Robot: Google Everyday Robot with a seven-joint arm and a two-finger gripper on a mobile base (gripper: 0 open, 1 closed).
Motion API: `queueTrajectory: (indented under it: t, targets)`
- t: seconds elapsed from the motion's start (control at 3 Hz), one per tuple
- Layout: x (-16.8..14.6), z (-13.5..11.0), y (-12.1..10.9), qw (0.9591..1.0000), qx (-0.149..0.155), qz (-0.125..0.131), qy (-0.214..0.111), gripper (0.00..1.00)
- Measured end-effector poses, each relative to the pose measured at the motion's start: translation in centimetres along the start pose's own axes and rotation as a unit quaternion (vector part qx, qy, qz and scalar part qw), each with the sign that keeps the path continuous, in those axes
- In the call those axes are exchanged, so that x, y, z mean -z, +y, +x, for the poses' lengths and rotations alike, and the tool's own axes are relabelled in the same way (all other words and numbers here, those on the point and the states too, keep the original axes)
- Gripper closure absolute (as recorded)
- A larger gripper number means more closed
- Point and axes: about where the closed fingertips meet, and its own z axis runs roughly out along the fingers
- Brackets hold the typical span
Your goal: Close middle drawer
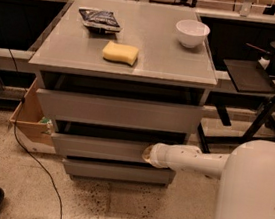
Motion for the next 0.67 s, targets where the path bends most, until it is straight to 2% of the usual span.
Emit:
queueTrajectory:
  t: [0.33,0.67]
  targets:
    - [-0.13,0.11,-0.19,1.0000,-0.001,0.007,-0.005,1.00]
    - [-0.25,0.08,-0.47,0.9995,-0.003,0.025,-0.021,1.00]
